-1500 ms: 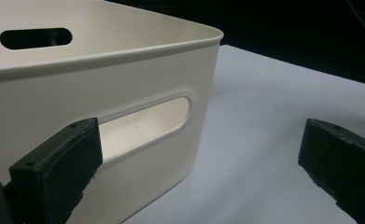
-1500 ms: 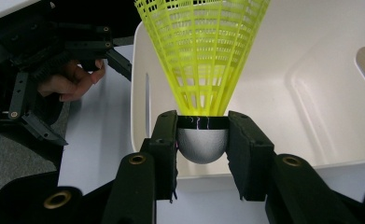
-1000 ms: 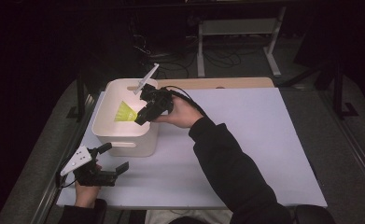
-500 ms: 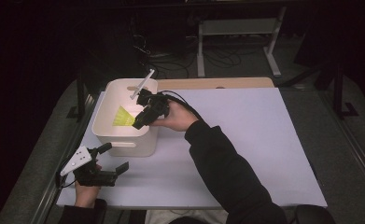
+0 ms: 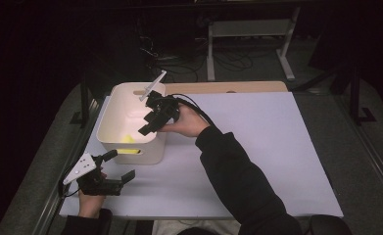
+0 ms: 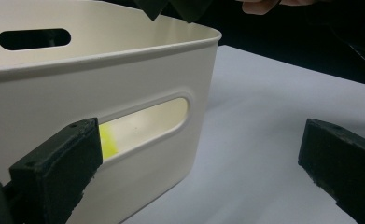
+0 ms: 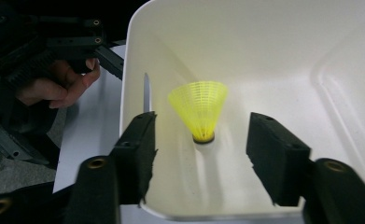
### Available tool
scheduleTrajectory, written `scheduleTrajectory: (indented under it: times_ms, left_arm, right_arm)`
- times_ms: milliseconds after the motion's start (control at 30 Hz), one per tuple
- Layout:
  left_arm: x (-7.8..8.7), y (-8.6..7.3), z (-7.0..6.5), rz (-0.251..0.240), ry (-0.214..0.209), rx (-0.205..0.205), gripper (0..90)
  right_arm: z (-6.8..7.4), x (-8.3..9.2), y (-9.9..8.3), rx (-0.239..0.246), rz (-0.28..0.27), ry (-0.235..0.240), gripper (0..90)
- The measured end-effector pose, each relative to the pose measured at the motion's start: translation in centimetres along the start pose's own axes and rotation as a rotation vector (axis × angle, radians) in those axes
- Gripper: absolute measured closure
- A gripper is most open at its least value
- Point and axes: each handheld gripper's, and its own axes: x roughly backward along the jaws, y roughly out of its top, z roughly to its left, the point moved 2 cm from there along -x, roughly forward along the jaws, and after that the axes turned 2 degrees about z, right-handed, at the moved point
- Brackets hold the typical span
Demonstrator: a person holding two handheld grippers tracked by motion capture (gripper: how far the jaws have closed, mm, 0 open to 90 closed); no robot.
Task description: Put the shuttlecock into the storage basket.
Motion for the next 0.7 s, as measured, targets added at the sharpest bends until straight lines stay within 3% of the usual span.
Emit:
scheduleTrajectory:
  times_ms: [67, 300, 700]
  left_arm:
    - [0.0, 0.0, 0.0, 0.0, 0.0, 0.001, 0.0]
    - [0.0, 0.0, 0.0, 0.001, -0.001, 0.002, 0.0]
    - [0.0, 0.0, 0.0, 0.004, -0.001, 0.002, 0.0]
  right_arm:
    - [0.0, 0.4, -0.1, -0.006, -0.009, -0.019, 29.5]
    - [-0.1, 1.6, -0.4, -0.023, -0.031, -0.072, 18.0]
    - [-0.2, 3.8, -1.3, -0.031, -0.089, -0.088, 3.8]
